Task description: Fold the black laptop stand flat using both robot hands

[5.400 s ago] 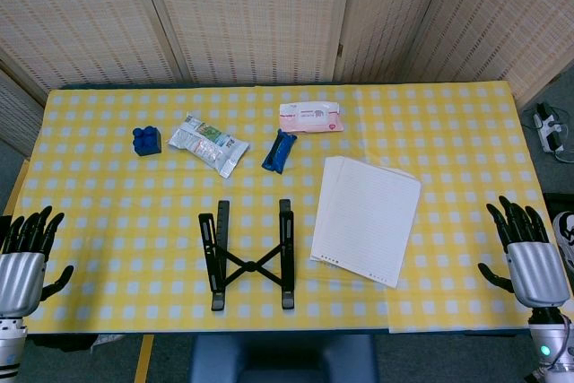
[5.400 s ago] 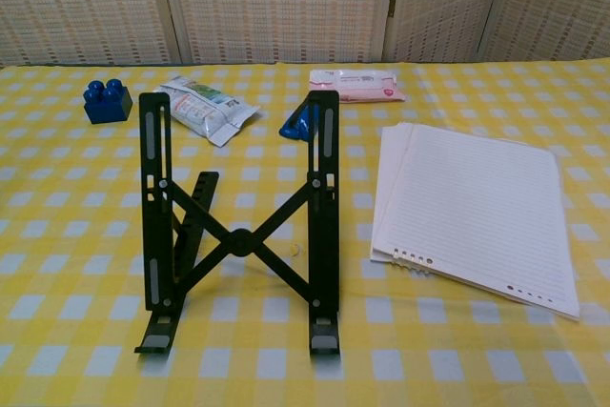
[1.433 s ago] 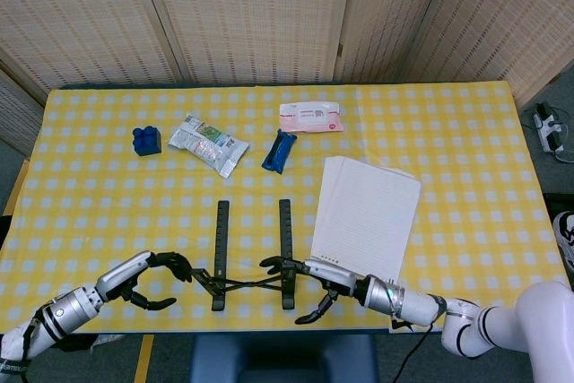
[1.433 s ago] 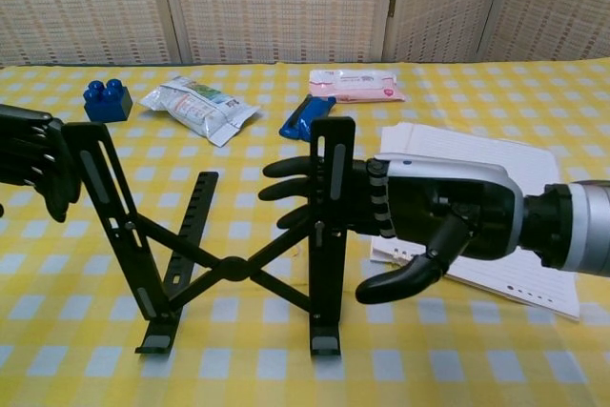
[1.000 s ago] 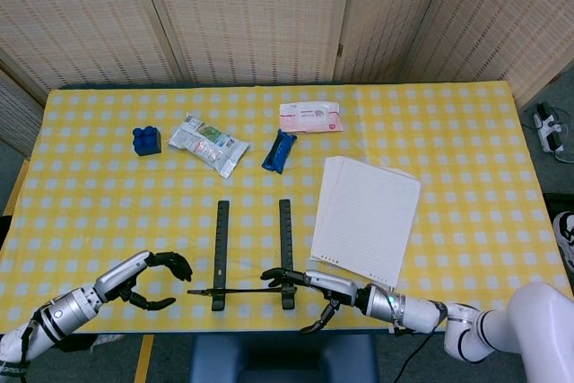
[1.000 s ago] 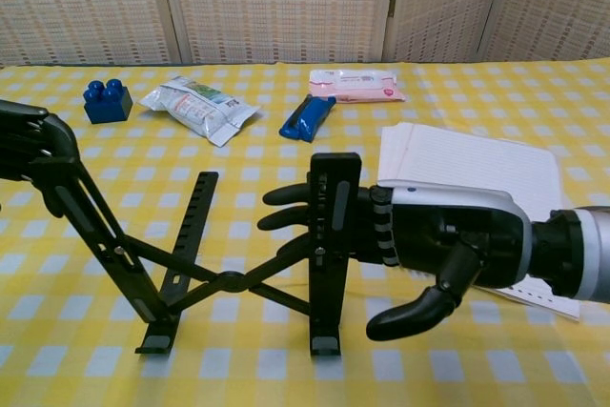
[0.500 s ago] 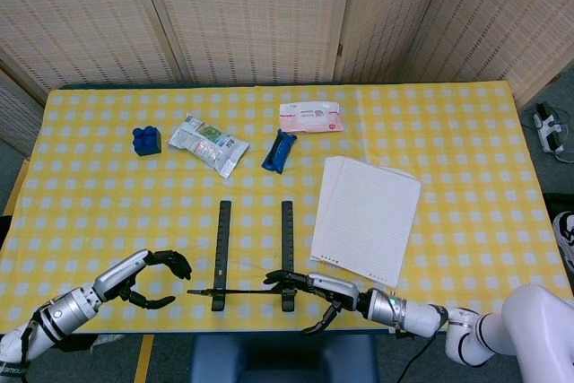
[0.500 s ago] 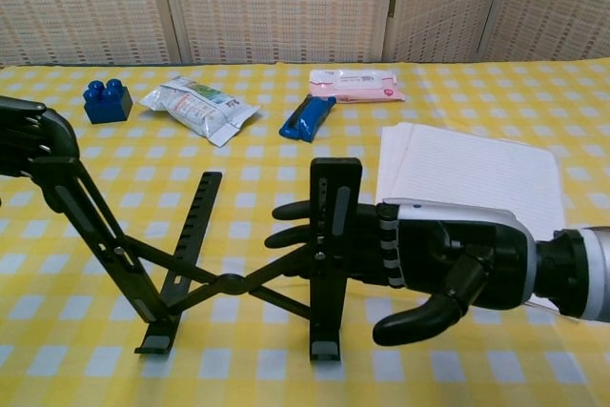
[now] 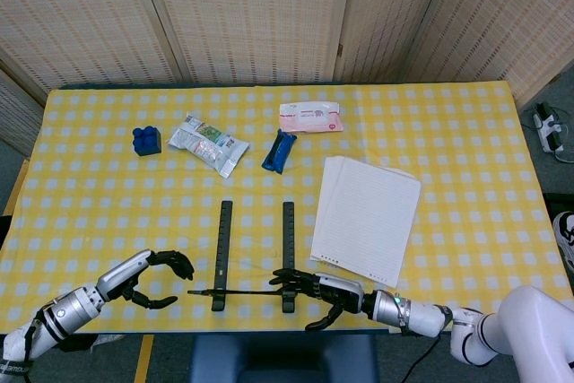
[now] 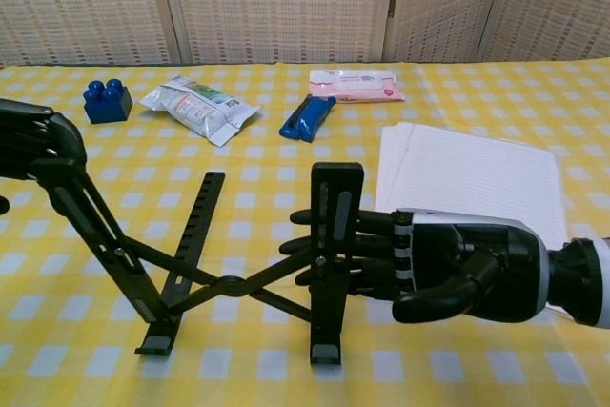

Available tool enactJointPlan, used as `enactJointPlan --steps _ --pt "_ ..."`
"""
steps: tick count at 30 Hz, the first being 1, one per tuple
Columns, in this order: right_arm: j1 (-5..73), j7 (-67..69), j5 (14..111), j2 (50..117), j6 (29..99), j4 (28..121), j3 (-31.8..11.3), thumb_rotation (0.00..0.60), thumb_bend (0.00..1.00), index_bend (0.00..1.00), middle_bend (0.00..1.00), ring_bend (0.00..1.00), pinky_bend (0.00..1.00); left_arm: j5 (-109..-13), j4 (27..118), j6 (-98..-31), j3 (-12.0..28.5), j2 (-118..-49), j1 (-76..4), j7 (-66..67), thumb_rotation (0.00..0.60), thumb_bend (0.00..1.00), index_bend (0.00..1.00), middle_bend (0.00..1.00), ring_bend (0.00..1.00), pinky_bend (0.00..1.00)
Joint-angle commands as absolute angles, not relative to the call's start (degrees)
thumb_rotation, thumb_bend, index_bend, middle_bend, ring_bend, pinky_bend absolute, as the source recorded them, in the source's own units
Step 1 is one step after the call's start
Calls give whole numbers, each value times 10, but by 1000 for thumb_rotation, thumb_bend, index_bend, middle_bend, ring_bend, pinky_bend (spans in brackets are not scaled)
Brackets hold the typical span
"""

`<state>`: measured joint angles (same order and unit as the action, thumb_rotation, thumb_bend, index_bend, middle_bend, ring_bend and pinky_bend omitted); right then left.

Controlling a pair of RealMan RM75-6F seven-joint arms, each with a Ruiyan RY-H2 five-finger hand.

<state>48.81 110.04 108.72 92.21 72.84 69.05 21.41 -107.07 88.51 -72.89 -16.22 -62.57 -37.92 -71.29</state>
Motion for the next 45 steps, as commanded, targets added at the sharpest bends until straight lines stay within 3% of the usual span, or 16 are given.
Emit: enactJointPlan --steps 1,10,21,45 --pt "488 1146 1091 930 741 669 225 600 218 0 117 127 40 -1069 886 -727 -162 -626 -380 -713 600 349 377 445 414 388" --pt "482 1201 1091 945 761 639 231 600 218 0 122 130 46 -1069 886 -724 -162 -627 -381 -713 600 349 377 445 413 387" --pt "470 1140 1079 951 750 639 226 600 218 0 122 133 40 -1069 887 -717 -163 -629 -385 -711 600 348 375 445 413 388" --pt "451 1168 1072 966 750 639 231 600 218 0 122 126 43 -1068 887 -713 -163 -630 -388 -712 600 348 365 445 402 387"
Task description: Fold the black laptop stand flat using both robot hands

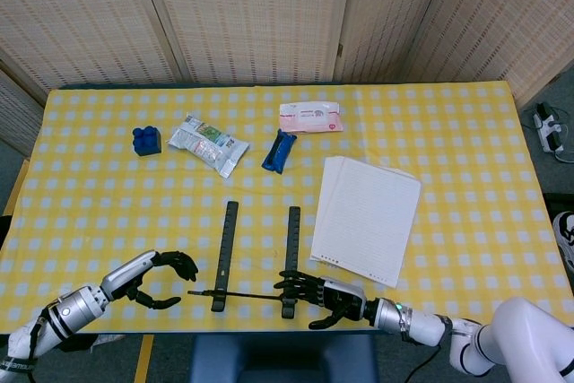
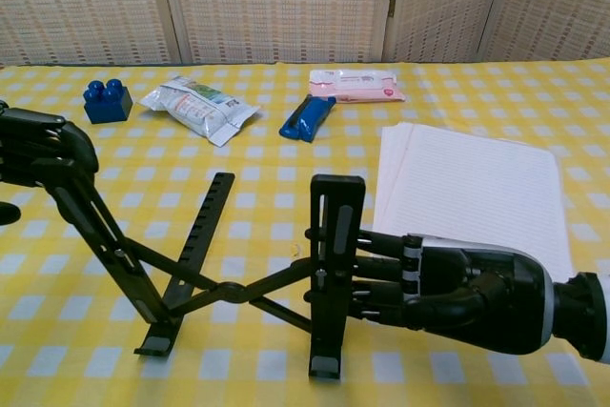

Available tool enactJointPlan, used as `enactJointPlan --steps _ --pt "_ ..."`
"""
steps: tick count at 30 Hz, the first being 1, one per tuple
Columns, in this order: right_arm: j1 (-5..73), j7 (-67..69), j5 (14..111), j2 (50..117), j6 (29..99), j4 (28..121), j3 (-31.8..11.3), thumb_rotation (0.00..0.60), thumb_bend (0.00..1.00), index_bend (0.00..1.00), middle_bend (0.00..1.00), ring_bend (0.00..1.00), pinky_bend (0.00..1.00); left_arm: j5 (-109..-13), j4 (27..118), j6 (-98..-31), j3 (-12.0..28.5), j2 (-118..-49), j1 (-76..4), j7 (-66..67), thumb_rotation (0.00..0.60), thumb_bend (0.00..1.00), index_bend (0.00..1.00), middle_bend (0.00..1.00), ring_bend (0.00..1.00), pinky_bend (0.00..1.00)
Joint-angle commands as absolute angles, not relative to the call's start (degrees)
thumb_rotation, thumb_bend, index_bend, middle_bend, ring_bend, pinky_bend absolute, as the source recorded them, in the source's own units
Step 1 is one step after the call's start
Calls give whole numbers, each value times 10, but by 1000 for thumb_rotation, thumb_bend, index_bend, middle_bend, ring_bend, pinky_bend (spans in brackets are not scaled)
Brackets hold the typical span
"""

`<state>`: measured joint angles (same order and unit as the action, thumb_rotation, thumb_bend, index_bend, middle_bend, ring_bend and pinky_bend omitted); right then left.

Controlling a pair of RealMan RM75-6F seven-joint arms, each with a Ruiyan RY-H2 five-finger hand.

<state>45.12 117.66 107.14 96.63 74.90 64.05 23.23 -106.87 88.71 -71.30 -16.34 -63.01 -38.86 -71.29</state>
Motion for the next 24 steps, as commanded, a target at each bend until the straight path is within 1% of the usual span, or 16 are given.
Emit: enactJointPlan --steps 1,5,11,14,17,24 --pt "450 1163 1073 965 752 640 230 600 218 0 122 127 43 -1066 887 -713 -162 -631 -388 -712 600 348 364 445 398 387" --pt "451 1117 1076 951 762 653 222 600 218 0 122 127 43 -1055 883 -713 -157 -632 -383 -698 600 347 336 435 344 359" --pt "466 1021 1090 903 772 713 210 600 219 0 122 126 43 -1037 883 -709 -148 -635 -369 -633 600 343 213 281 180 215" --pt "476 976 1098 870 774 757 207 600 218 0 122 126 43 -1030 883 -710 -146 -634 -360 -606 600 344 194 224 120 177" --pt "483 950 1104 840 779 793 206 600 218 0 122 126 43 -1024 882 -709 -144 -632 -352 -580 600 344 188 213 107 153" --pt "489 905 1102 781 792 852 198 600 219 0 122 125 43 -1006 885 -687 -142 -633 -337 -493 600 343 188 213 119 159"
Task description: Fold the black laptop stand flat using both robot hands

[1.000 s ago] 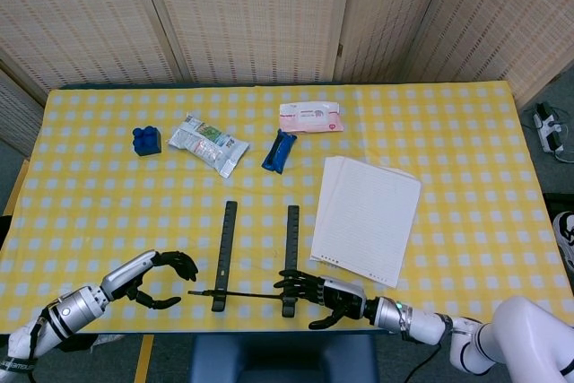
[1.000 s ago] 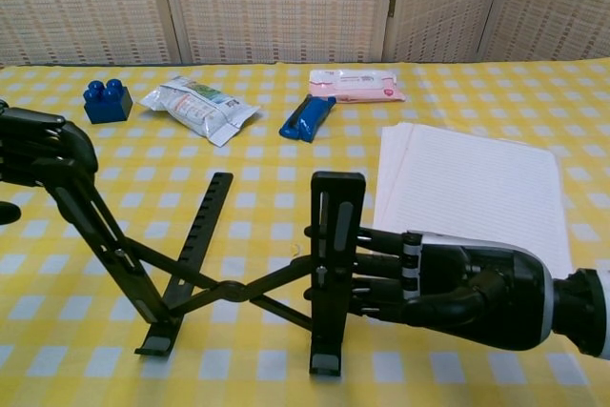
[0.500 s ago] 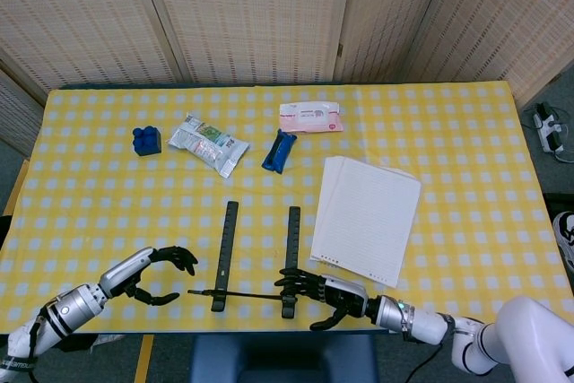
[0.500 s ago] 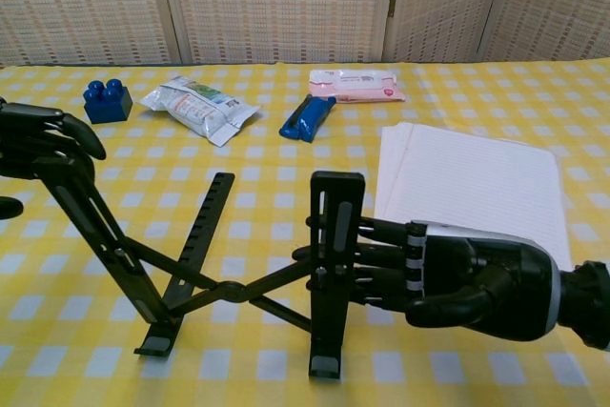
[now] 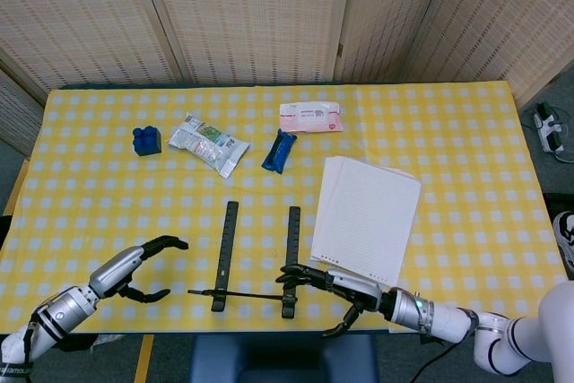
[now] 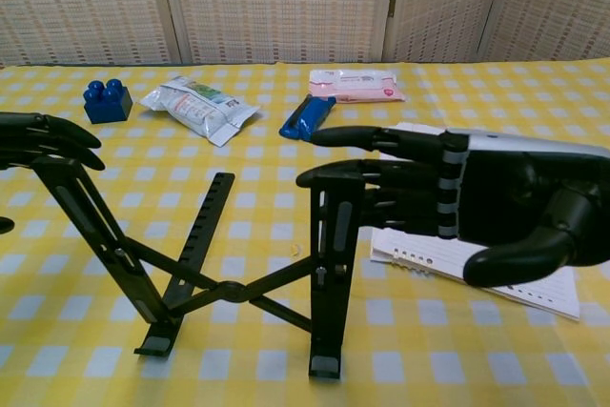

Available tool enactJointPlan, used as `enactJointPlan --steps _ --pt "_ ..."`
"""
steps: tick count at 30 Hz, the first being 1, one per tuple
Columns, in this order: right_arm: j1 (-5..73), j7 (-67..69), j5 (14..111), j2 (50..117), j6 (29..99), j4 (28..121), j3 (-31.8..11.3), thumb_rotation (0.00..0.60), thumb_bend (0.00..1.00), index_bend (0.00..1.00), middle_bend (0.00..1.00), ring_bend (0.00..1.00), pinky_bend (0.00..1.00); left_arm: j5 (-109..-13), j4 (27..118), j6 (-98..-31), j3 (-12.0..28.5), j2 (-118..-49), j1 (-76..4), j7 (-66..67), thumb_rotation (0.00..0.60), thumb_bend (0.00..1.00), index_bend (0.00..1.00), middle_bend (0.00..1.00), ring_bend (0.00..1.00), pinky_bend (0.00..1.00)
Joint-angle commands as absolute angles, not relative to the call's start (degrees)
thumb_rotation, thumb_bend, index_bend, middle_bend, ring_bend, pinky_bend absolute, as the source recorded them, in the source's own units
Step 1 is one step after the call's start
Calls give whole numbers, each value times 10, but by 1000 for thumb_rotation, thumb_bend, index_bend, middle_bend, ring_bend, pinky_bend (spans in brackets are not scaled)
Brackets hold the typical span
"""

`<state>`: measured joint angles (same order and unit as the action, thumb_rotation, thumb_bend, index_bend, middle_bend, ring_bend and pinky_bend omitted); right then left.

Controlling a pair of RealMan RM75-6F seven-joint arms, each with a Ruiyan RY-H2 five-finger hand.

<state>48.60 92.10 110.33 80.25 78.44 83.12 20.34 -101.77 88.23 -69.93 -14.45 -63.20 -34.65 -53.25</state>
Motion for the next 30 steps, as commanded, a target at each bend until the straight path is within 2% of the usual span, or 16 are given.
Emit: enactJointPlan --steps 1,7,12,21,30 --pt "489 902 1100 775 793 859 197 600 219 0 122 126 43 -1003 885 -684 -141 -635 -335 -480 600 343 192 213 129 164" --pt "486 883 1091 745 793 884 193 600 218 0 122 125 43 -978 884 -666 -130 -653 -321 -403 600 343 295 246 182 189" --pt "477 879 1075 736 786 889 189 600 218 0 122 125 43 -947 865 -656 -111 -695 -302 -311 600 345 380 290 218 209" --pt "470 891 1067 748 765 872 182 600 218 0 122 126 43 -923 839 -643 -92 -749 -285 -220 600 348 427 308 233 224" --pt "468 904 1064 758 751 856 174 600 219 0 122 126 43 -922 815 -629 -83 -797 -281 -195 600 356 443 308 233 223"
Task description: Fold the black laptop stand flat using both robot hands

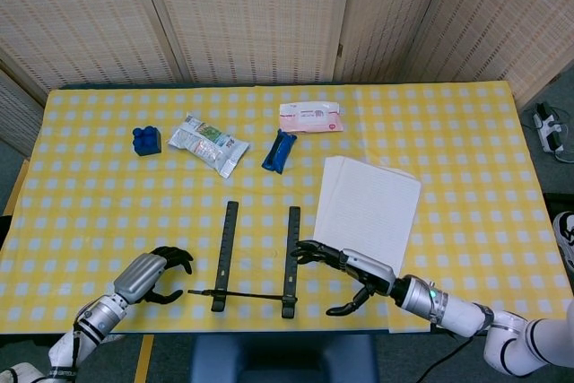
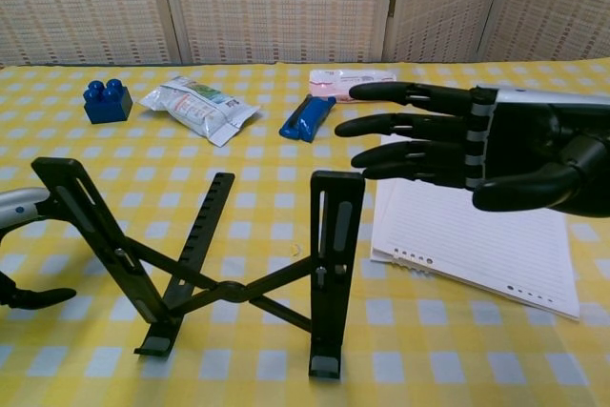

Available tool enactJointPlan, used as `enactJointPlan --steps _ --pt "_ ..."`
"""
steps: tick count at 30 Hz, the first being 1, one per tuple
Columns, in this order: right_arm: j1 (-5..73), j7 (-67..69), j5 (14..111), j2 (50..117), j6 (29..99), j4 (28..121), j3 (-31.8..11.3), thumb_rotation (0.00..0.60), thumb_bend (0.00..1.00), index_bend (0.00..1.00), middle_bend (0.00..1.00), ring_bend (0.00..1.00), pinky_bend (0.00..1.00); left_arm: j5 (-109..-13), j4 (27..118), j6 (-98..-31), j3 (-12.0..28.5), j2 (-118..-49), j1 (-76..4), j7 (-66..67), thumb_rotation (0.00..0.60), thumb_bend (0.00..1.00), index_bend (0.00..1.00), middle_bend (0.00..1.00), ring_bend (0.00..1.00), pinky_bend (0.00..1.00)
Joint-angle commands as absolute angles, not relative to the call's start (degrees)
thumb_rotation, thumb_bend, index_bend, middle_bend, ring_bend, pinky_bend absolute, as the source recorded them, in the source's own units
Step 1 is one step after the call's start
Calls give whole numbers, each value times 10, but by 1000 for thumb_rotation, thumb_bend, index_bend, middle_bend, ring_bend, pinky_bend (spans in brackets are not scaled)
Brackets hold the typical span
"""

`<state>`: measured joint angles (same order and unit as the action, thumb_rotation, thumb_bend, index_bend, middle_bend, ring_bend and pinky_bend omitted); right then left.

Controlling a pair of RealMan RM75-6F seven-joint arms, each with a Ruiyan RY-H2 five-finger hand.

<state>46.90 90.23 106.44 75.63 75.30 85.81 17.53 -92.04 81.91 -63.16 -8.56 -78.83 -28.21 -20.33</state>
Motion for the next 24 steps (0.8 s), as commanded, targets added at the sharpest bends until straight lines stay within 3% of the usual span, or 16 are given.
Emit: enactJointPlan --steps 1,24 --pt "468 905 1064 759 750 855 174 600 219 0 122 126 43 -923 814 -628 -83 -800 -282 -192 600 356 442 308 233 222" --pt "453 914 1059 766 742 842 166 600 218 0 122 126 43 -930 834 -630 -72 -854 -273 -156 600 357 480 324 252 224"
